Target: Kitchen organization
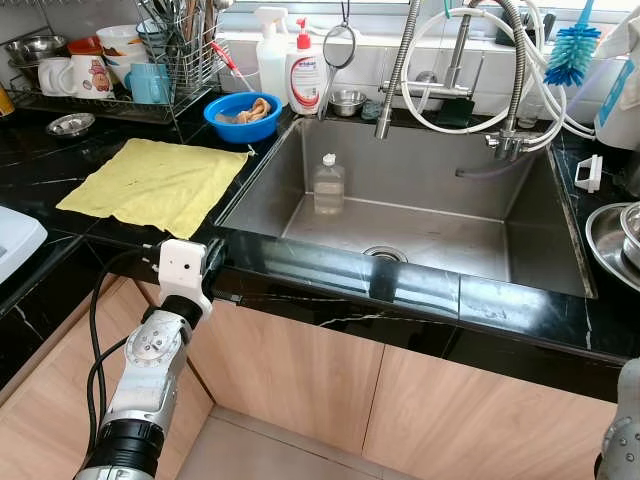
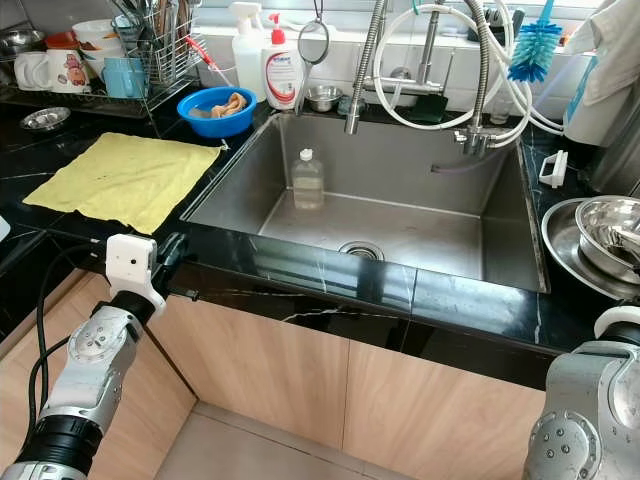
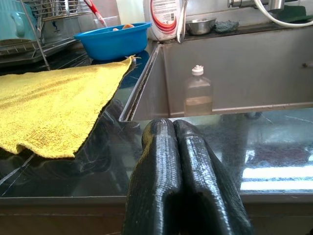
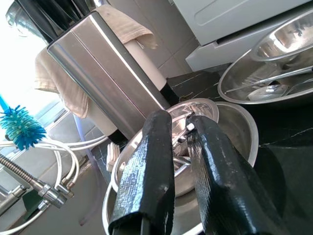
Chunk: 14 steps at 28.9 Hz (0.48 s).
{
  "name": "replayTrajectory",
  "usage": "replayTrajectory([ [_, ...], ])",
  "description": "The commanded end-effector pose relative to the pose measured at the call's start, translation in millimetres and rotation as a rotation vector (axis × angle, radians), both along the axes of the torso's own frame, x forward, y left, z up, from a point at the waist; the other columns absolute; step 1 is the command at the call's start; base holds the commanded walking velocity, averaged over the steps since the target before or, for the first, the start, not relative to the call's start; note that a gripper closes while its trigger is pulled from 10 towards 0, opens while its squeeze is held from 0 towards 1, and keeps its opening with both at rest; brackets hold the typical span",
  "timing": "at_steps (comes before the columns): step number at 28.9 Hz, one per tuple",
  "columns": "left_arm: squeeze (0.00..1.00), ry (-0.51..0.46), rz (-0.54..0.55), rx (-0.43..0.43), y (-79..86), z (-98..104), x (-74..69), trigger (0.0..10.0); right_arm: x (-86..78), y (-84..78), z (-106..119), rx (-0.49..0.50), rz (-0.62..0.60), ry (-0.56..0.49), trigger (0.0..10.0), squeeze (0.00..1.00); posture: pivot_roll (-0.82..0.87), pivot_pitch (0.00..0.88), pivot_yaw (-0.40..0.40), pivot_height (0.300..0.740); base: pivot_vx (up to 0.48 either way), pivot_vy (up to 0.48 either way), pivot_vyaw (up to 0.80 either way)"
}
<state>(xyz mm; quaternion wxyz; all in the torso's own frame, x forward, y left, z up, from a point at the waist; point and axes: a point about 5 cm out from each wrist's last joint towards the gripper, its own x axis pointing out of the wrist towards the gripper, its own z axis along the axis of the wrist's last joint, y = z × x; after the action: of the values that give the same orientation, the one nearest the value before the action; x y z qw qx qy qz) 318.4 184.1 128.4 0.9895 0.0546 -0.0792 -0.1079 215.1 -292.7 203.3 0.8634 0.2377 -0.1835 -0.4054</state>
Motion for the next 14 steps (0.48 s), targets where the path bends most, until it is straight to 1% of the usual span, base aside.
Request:
replayTrajectory([
  [1,0.0,-0.001,0.006,0.008,3.6,1.6,1.6,10.0,1.1,2.8,4.0,-0.006,0.009,-0.007,10.0,0.0,-0.03,0.0,0.041,0.74,0.0,0.0,0.0],
  [7,0.0,-0.002,0.006,0.007,3.5,1.5,1.5,10.0,3.0,5.2,4.3,0.001,0.022,-0.013,10.0,0.0,-0.03,0.0,0.04,0.74,0.0,0.0,0.0],
  [10,0.0,-0.001,0.006,0.007,3.7,1.4,1.5,10.0,5.8,10.7,4.3,0.01,0.042,-0.015,10.0,0.0,-0.03,0.0,0.04,0.74,0.0,0.0,0.0],
  [14,0.0,0.0,0.005,0.007,3.5,1.3,1.4,10.0,7.8,17.9,-1.5,0.062,0.053,-0.005,10.0,0.0,-0.03,0.0,0.042,0.74,0.0,0.0,0.0],
])
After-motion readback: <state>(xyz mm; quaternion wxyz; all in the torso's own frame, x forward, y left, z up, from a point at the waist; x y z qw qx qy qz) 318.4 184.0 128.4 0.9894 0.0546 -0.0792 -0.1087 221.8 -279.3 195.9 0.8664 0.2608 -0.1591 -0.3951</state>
